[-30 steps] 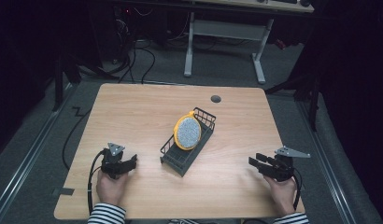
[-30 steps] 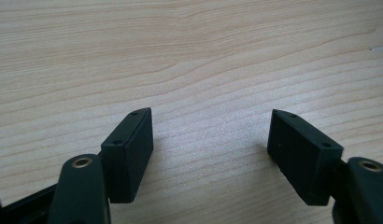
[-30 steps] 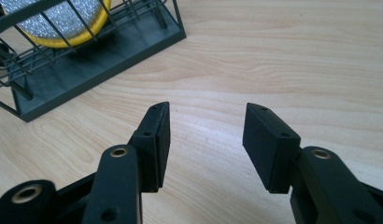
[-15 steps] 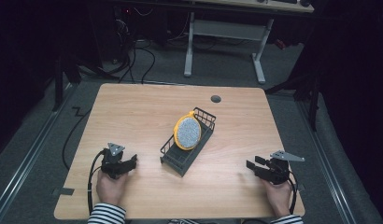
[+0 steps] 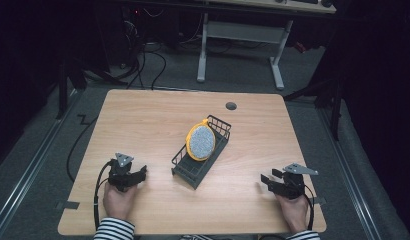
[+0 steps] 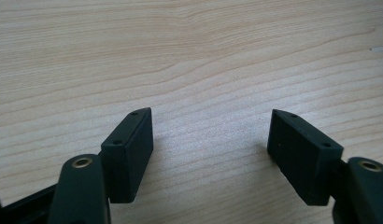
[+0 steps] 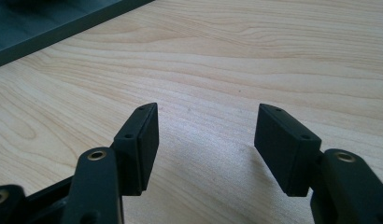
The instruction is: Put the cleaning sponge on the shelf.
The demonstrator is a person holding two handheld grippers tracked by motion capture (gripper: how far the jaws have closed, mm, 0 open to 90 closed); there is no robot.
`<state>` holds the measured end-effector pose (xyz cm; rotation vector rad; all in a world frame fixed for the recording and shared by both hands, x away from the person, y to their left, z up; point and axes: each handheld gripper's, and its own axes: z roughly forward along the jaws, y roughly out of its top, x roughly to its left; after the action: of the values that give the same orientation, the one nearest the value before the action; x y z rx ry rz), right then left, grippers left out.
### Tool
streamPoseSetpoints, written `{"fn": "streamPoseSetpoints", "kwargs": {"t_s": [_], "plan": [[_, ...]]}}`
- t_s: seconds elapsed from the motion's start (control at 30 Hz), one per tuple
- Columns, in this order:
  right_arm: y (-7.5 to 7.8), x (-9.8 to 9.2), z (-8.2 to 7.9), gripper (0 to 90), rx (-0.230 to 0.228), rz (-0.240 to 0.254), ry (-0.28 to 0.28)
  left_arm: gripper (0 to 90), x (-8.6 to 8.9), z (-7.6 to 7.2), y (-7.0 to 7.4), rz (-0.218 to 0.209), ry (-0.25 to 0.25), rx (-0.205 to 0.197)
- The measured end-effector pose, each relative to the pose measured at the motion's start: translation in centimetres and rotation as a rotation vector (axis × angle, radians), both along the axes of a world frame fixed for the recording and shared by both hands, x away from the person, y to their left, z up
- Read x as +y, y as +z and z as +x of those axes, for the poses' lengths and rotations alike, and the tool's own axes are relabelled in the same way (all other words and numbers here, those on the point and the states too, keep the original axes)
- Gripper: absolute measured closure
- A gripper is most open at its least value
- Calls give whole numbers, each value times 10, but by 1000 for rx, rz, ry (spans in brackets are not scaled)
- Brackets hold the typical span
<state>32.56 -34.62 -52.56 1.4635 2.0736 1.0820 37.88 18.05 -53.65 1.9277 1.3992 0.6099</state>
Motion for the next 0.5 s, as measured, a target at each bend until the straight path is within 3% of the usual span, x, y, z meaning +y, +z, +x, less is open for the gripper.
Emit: {"fn": "streamPoseSetpoints", "kwargs": {"t_s": [0.37, 0.5], "plan": [[-4, 4, 3, 359, 33, -48, 4, 319, 0, 0, 0, 1, 1, 0], [-4, 10, 2, 353, 22, -100, 4, 319, 0, 0, 0, 0, 1, 0]]}}
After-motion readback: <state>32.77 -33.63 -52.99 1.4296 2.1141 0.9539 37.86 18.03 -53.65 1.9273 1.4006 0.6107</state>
